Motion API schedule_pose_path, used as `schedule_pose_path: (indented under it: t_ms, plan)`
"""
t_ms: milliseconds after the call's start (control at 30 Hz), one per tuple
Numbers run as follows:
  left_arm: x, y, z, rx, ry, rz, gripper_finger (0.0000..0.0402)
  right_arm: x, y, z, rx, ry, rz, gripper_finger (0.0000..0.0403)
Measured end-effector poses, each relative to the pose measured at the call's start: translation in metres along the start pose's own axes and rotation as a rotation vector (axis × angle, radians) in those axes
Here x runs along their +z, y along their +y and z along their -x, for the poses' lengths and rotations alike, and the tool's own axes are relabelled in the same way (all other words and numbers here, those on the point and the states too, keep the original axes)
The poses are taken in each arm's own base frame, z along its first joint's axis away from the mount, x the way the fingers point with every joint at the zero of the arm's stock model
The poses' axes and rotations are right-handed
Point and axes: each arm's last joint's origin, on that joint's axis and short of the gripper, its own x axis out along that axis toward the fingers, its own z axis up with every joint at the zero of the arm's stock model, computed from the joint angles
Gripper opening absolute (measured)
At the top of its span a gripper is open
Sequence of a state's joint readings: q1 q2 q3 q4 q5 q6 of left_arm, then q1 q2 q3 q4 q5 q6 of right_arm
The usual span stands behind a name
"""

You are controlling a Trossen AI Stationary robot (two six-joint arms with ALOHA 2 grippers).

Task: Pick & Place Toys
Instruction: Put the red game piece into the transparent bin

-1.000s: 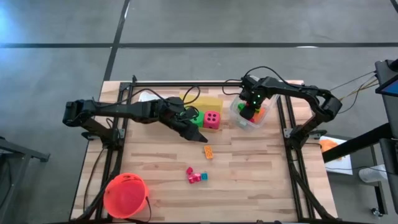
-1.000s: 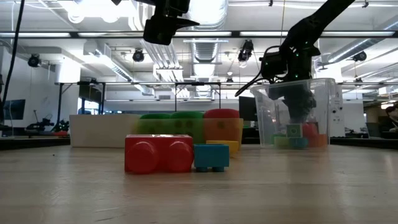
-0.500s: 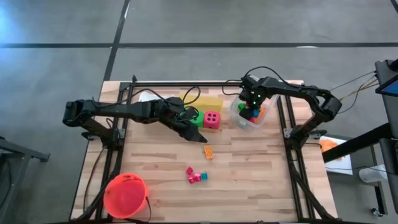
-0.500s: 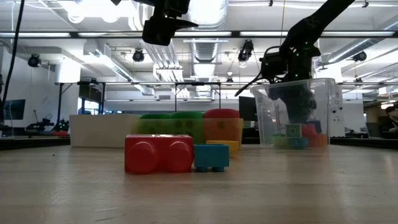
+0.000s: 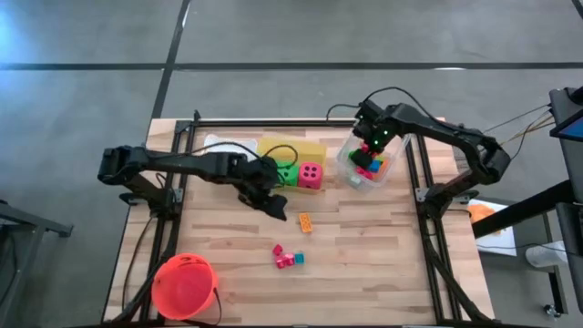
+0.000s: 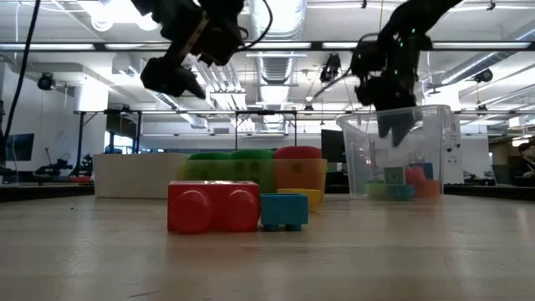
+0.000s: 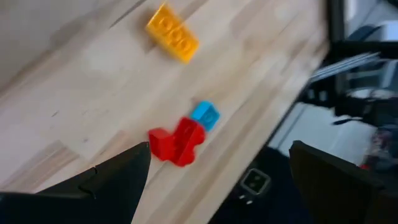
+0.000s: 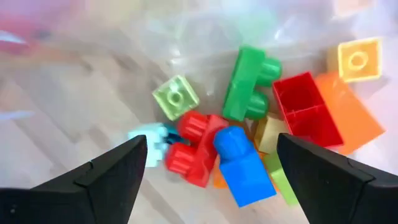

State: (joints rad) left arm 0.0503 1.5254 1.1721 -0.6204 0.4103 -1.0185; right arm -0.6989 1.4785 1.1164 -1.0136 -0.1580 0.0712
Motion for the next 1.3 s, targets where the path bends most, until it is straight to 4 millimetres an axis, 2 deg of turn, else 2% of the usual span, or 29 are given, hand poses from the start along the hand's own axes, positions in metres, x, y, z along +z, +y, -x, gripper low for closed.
schedule_pose_path:
  t_ms: [333, 567, 833, 967, 1300]
  plan:
    - [-0.021, 0.004, -0.066, 0.180, 0.102, -0.061, 0.0368, -0.012, 0.030, 0.063, 0.057, -0.227, -0.004, 0.0354]
    - [-0.031, 0.013, -0.093, 0.307, 0.115, -0.053, 0.0368, -0.028, 0.044, 0.086, 0.106, -0.308, -0.039, 0.0354]
    - [-0.047, 0.014, -0.110, 0.356, 0.136, -0.093, 0.0368, -0.037, 0.056, 0.083, 0.115, -0.289, -0.078, 0.0354]
    - [-0.053, 0.011, -0.112, 0.376, 0.108, -0.123, 0.0368, -0.040, 0.063, 0.074, 0.122, -0.253, -0.078, 0.0354]
    - [-0.053, 0.010, -0.117, 0.384, 0.063, -0.170, 0.0368, -0.049, 0.078, 0.062, 0.089, -0.227, -0.098, 0.0354]
